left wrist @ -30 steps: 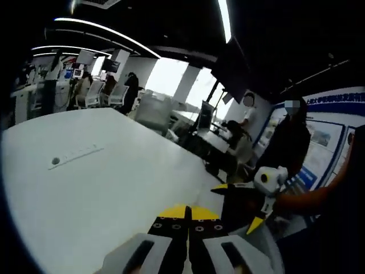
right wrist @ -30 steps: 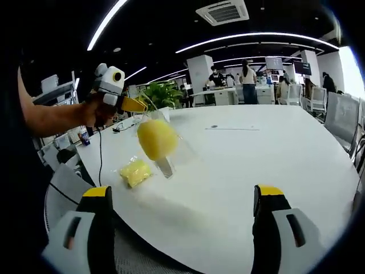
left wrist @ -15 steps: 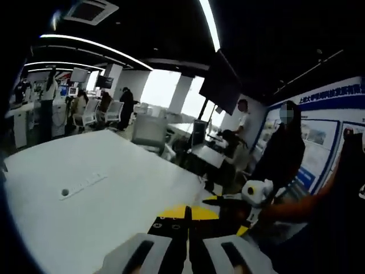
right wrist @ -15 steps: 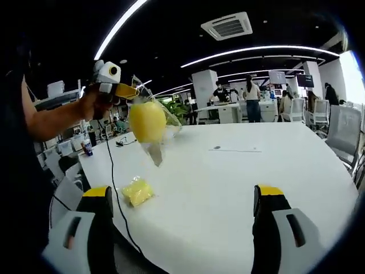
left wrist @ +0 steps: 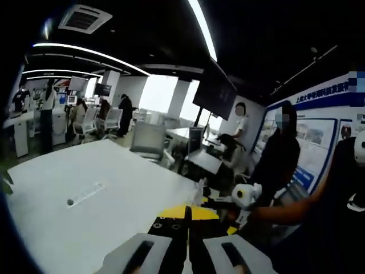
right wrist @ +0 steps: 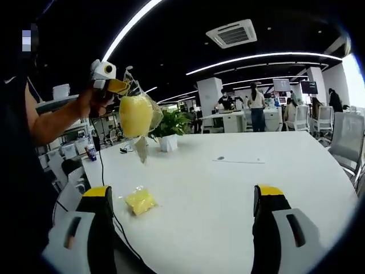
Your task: Compare the silicone blocks by pressing each to a similar depth, holding the contact briefly, and releasing to observe deformation and rebound differences across the visible hardness samples.
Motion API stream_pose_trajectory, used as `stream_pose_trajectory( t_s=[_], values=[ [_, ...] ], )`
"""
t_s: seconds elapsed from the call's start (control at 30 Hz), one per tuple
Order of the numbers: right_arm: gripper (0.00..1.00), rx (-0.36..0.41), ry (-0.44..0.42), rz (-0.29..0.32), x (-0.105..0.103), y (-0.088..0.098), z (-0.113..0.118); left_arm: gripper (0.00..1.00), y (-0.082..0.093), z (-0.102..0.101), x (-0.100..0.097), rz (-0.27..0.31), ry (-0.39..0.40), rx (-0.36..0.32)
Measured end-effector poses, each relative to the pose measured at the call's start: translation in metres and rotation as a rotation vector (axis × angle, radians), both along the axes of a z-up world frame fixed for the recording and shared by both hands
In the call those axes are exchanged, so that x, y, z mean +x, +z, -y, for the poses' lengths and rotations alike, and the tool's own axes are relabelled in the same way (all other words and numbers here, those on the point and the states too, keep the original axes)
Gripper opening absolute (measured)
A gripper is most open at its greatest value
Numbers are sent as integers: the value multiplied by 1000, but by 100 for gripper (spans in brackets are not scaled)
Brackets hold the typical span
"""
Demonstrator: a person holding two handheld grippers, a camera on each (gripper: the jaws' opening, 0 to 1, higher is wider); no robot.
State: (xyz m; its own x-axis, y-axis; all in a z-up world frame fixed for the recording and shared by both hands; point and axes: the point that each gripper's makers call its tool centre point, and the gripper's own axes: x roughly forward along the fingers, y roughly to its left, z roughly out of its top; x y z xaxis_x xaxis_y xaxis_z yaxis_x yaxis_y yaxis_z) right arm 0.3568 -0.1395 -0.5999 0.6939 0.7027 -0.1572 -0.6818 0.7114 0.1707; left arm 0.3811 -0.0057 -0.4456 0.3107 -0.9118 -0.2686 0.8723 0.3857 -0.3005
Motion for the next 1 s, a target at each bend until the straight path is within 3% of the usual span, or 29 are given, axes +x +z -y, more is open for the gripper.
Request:
stream_pose_trajectory(
  t_s=[0.23, 0.57, 0.87, 1.0],
  values=[
    [96, 13, 33, 3, -6, 9, -9, 0, -3, -1, -7, 1, 2, 1],
    [96, 15, 76, 38, 2, 25, -20, 0, -4, -9, -11, 2, 13, -6],
    [96, 68, 205, 74, 9, 53, -56, 0, 4, -14, -13, 9, 20, -23],
    [96, 147, 238, 81, 14, 74, -71, 0, 9, -14, -16, 15, 13, -31]
  ],
)
